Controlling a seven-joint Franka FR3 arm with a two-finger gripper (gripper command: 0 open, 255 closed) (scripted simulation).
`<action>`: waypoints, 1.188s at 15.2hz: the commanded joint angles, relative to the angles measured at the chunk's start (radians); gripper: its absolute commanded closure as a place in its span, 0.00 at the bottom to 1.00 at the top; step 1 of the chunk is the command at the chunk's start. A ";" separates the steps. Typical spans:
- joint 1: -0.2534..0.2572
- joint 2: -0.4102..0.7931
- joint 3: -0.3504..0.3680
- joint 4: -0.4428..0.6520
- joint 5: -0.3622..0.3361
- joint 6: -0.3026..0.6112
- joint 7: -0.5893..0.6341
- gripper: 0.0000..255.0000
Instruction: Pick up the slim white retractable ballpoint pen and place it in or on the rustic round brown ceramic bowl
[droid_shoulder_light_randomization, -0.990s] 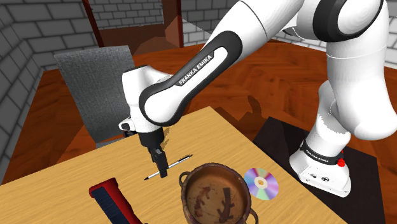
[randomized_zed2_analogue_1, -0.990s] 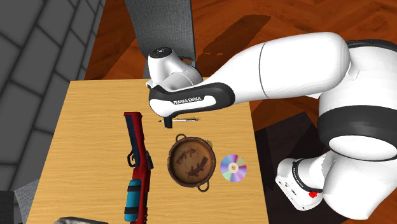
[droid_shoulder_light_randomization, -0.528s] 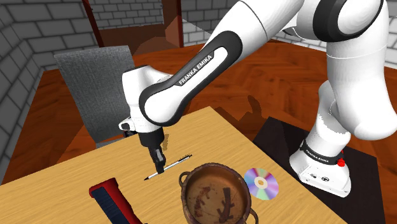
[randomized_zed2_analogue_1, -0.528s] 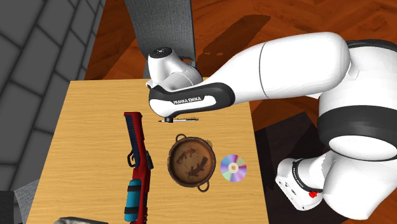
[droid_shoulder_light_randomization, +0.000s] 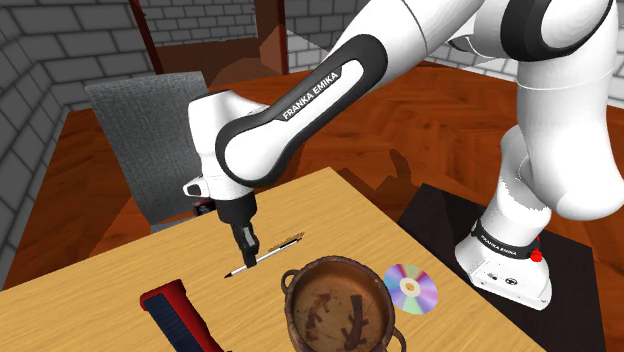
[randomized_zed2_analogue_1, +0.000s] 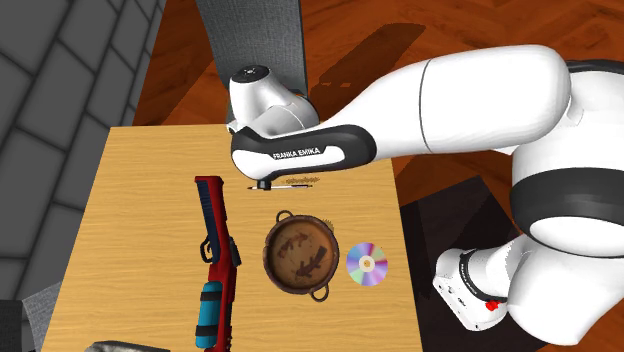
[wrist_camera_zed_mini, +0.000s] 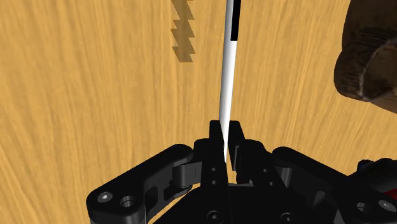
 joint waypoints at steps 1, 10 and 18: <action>-0.001 -0.014 0.001 0.008 0.000 -0.021 0.005 1.00; -0.006 -0.071 0.003 0.051 0.001 -0.119 0.024 1.00; -0.009 -0.110 0.004 0.106 0.001 -0.210 0.042 1.00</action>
